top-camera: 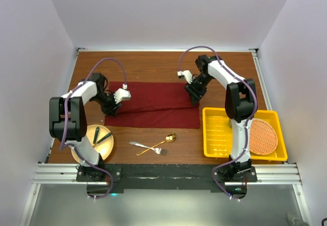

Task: Fold the napkin into a case and place the utensils inside
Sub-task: Pick up the rectangle-folded napkin from the center of the board.

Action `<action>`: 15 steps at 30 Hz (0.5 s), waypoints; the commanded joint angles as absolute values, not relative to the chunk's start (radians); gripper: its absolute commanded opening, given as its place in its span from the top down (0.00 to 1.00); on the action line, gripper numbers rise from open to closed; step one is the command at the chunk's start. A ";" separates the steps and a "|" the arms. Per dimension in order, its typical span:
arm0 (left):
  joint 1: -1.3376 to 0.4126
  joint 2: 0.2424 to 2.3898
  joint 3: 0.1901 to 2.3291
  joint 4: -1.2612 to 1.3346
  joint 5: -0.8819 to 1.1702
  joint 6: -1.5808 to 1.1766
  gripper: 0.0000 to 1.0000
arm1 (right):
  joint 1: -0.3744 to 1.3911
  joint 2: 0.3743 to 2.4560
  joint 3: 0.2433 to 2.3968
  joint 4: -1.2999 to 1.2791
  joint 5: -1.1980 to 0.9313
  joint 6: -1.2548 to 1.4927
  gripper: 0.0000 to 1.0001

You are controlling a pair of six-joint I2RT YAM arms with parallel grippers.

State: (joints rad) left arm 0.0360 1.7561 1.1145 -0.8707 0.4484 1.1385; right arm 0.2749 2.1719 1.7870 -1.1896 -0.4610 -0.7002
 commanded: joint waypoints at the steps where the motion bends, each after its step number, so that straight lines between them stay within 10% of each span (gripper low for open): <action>1: 0.032 1.709 1.111 -0.848 0.448 1.169 0.73 | 0.276 2.111 1.856 -1.192 -0.449 -0.721 0.62; 9: 0.032 1.697 1.123 -0.825 0.434 1.160 0.97 | 0.279 2.098 1.822 -1.210 -0.452 -0.749 1.00; 15: 0.032 1.672 1.155 -0.848 0.449 1.147 1.00 | 0.281 2.083 1.841 -1.218 -0.468 -0.745 1.00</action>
